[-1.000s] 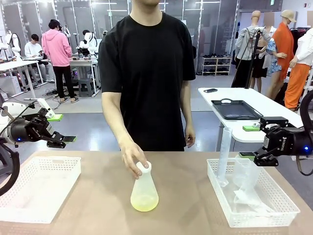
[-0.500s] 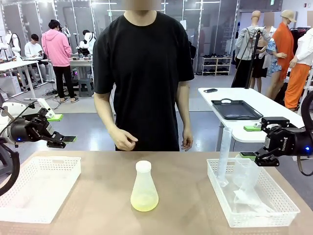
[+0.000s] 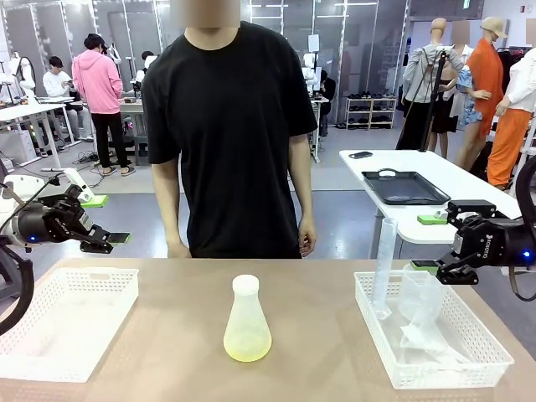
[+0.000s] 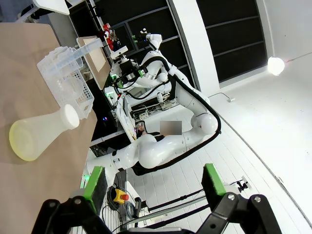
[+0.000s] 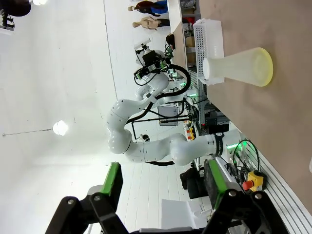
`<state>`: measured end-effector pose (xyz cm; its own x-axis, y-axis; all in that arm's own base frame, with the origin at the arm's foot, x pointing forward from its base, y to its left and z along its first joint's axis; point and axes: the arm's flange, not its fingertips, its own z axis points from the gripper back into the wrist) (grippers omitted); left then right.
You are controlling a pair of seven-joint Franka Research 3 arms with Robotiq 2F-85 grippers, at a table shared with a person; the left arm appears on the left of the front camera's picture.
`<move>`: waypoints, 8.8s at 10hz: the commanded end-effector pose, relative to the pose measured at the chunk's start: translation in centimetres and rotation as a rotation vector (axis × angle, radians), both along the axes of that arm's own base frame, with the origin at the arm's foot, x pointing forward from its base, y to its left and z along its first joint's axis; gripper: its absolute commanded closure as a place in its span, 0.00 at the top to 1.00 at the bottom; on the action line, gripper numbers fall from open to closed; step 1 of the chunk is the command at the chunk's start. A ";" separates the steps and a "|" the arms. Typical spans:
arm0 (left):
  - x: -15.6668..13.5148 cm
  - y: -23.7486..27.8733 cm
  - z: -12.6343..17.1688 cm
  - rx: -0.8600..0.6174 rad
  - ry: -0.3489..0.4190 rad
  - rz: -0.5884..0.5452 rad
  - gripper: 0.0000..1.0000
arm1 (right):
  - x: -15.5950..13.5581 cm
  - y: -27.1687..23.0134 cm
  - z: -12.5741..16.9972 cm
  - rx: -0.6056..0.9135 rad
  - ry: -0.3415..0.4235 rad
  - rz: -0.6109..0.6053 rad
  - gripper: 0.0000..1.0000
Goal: Prepare the solutions needed for the experiment.
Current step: When the human places the Big flask in the center of the table, pick up the Big flask and place it in the left Organizing basket.
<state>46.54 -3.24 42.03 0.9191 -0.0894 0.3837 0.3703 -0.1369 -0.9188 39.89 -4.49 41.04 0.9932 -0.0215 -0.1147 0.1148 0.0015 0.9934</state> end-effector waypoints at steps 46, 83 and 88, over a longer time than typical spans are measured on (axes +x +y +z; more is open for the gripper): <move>11.1 -23.0 -10.3 -0.215 -1.343 -0.438 1.00 | 0.0 0.0 0.0 0.009 -0.015 0.001 0.86; 9.4 -29.7 -18.1 -0.488 -1.052 -0.620 0.18 | 0.0 0.0 0.0 0.009 -0.015 0.001 0.86; 9.6 -29.9 -17.0 -0.488 -1.051 -0.593 0.16 | 0.0 0.0 0.0 0.009 -0.015 0.001 0.86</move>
